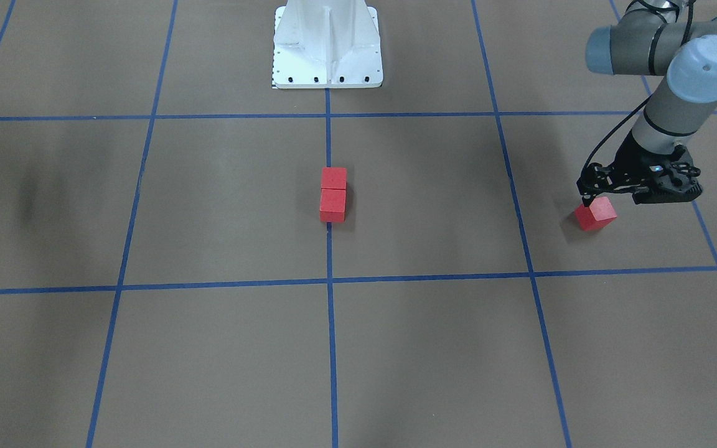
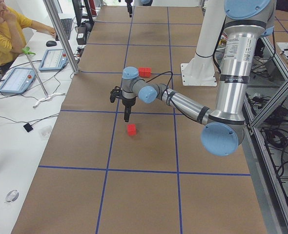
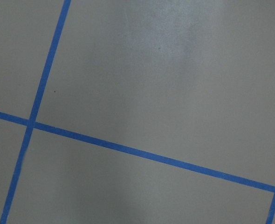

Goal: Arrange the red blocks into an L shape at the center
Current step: 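Lower the left gripper onto the remaining red cube and grasp it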

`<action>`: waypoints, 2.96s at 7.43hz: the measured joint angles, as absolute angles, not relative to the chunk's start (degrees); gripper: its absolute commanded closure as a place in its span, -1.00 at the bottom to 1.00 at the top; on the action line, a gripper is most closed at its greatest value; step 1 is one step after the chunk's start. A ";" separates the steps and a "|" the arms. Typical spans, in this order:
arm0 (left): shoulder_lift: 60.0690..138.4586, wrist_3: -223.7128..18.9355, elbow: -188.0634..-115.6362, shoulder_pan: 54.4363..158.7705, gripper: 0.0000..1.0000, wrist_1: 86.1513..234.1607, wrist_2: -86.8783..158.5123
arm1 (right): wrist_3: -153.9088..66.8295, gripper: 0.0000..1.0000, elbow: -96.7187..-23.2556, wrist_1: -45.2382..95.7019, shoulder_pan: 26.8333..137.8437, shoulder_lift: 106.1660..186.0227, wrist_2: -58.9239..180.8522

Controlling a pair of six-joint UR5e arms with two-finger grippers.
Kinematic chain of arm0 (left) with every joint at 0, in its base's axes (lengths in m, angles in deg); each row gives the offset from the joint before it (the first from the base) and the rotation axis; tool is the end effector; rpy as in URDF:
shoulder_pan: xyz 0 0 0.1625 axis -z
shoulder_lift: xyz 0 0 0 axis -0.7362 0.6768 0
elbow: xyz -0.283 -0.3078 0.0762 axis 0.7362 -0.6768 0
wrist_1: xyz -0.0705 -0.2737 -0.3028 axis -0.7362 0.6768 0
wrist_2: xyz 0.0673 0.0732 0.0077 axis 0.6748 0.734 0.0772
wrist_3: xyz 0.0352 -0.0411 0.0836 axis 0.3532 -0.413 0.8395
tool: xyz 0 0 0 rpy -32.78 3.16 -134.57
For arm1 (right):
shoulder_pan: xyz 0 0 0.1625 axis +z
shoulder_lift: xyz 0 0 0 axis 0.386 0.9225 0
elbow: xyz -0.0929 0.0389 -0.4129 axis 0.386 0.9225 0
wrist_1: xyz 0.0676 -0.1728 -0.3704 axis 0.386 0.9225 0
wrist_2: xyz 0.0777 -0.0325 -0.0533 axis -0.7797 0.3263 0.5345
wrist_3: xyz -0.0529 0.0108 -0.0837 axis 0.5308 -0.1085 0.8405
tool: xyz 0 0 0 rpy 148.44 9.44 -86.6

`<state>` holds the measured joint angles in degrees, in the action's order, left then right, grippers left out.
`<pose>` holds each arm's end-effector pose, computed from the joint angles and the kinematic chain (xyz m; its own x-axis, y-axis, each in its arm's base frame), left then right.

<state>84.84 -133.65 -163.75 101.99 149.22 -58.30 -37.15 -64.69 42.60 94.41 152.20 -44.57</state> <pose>0.2417 -0.4955 0.4844 0.7625 0.0083 -0.6469 0.0930 0.9881 0.1223 -0.1165 -0.5792 0.4739 0.7253 -0.2587 0.6379 0.1745 0.9655 0.1931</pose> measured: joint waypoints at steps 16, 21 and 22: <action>83.40 -140.80 -154.31 98.34 -0.50 163.34 -58.23 | -37.15 -1.00 -64.72 42.54 94.34 152.14 -43.81; 83.01 -140.58 -154.34 97.45 -0.05 163.47 -58.06 | -37.15 -1.00 -64.73 42.57 94.34 152.14 -43.81; 82.79 -140.53 -154.65 97.43 0.31 163.44 -58.07 | -37.16 -1.00 -64.74 42.57 94.34 152.14 -43.81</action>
<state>82.79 -140.53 -154.65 97.43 163.44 -58.07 -37.16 -64.74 42.57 94.34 152.14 -43.81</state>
